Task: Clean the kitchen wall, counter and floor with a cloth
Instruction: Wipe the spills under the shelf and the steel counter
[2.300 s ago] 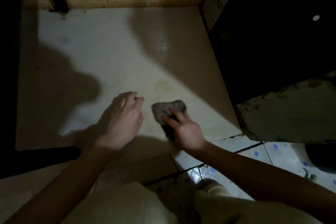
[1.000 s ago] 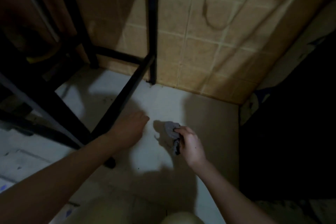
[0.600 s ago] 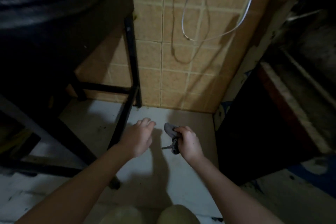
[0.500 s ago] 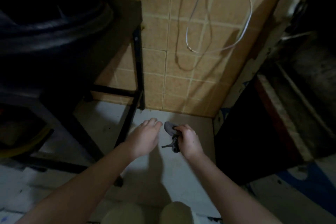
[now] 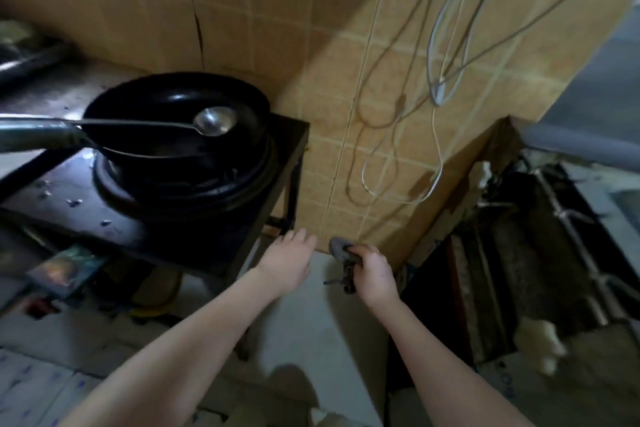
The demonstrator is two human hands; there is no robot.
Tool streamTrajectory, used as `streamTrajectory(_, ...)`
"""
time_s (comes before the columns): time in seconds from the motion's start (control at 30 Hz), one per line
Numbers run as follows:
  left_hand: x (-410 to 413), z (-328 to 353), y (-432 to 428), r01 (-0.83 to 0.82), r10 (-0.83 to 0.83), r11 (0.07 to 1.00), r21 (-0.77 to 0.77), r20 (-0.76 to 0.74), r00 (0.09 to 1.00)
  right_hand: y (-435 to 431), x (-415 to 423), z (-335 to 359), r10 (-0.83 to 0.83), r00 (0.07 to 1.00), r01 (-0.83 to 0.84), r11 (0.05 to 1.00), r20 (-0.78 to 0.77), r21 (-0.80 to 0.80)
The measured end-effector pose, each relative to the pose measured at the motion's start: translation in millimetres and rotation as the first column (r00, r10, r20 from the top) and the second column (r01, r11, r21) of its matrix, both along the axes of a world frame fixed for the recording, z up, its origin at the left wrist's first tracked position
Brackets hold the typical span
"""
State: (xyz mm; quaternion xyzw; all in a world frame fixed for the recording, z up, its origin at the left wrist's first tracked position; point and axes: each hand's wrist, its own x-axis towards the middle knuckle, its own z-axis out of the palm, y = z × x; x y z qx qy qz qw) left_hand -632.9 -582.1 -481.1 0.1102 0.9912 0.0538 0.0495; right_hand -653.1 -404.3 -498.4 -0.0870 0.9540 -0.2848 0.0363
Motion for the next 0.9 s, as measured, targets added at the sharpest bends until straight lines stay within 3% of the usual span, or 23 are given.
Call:
streamTrajectory(0.37, 43.3, 121.9, -63.6, -0.125, 0.125, 0.992, 0.012, 0.001, 0.992, -27.2, 23.2, 140.7, 0.116, 0.988, -0.119, 0.992, 0.097, 0.03)
streamTrajectory(0.77, 110.0, 119.0, -164.1, -0.361, 0.363, 0.932, -0.043, 0.131, 0.923, -127.1, 36.7, 148.1, 0.247, 0.952, -0.258, 0.966, 0.182, 0.035)
streamTrajectory(0.9, 132.0, 105.2, -188.9, -0.381, 0.387, 0.922, -0.064, 0.158, 0.909, -160.5, 39.6, 132.8, 0.211, 0.953, -0.217, 0.976, 0.217, 0.003)
